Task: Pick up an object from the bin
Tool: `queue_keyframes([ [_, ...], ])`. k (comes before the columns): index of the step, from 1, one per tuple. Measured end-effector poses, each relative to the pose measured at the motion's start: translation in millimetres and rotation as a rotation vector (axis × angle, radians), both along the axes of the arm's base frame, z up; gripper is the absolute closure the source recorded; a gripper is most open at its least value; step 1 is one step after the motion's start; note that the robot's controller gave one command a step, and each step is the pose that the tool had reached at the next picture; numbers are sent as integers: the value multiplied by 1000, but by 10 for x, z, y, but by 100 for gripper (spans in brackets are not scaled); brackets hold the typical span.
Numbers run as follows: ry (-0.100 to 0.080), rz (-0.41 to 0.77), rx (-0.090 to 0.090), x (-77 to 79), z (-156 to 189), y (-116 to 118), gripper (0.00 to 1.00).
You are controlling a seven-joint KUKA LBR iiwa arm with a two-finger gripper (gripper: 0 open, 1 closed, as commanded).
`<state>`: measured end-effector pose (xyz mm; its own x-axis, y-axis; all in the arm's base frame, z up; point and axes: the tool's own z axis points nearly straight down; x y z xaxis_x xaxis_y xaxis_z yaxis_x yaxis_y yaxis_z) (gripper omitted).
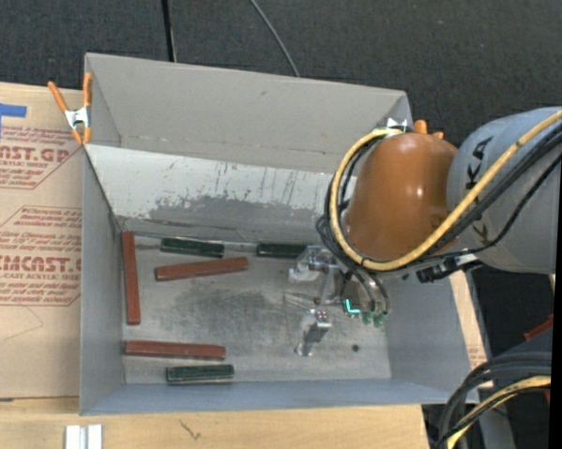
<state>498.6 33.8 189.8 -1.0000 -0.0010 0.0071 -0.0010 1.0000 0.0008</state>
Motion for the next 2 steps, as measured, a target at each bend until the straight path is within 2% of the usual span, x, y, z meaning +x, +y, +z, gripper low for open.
queue_keyframes([
  [1, -8, 0, 0, 18, 34, -1, 0],
  [2, -12, 92, -1, 21, -366, 425, 0],
])
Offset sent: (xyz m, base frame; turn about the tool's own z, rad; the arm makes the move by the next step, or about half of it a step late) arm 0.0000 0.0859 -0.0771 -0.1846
